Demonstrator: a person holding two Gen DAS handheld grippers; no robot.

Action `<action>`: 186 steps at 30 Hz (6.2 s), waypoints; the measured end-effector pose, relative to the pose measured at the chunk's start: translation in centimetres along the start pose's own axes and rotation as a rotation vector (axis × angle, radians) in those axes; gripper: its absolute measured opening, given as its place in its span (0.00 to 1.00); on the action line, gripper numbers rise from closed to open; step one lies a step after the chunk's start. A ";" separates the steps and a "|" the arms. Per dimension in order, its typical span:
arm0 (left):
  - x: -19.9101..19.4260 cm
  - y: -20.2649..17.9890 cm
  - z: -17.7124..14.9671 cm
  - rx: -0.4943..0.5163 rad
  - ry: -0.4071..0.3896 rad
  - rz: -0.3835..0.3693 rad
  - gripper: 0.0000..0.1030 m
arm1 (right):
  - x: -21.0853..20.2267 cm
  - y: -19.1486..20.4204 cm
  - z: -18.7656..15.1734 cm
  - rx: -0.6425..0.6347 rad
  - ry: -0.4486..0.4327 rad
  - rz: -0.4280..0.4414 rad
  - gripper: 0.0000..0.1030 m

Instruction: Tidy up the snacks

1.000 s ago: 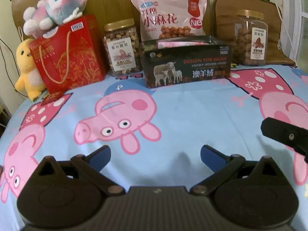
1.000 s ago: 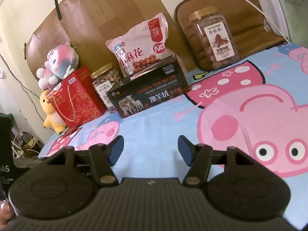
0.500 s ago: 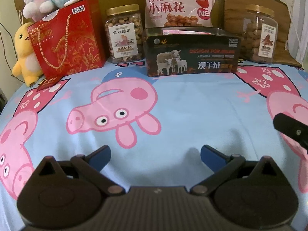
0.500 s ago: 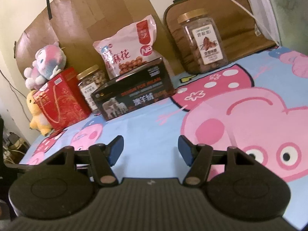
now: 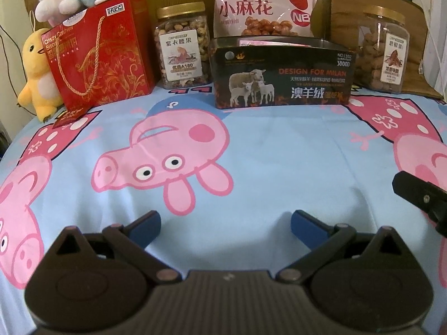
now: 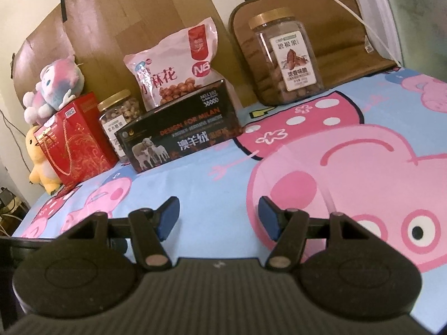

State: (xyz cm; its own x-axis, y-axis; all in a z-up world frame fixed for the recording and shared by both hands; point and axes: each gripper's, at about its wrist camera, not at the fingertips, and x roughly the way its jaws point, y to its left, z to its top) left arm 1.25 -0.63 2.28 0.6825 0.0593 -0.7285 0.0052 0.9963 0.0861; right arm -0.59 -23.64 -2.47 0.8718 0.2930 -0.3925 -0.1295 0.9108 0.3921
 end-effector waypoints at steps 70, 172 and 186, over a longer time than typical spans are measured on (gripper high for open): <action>-2.6 1.1 0.0 -0.038 -0.043 0.054 0.98 | -1.0 0.6 0.1 0.007 0.009 0.027 0.64; -2.8 1.0 -0.9 -0.017 0.035 0.131 1.00 | -3.2 1.3 1.0 0.029 0.014 0.137 0.70; -2.7 0.8 -0.9 -0.001 0.038 0.123 1.00 | -3.1 1.2 1.0 0.030 0.015 0.139 0.70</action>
State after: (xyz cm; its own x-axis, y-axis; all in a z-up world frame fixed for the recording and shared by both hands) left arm -1.20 0.02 3.69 0.6497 0.1832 -0.7378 -0.0774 0.9814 0.1756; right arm -3.04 -23.72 0.05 0.8391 0.4205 -0.3451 -0.2345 0.8521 0.4679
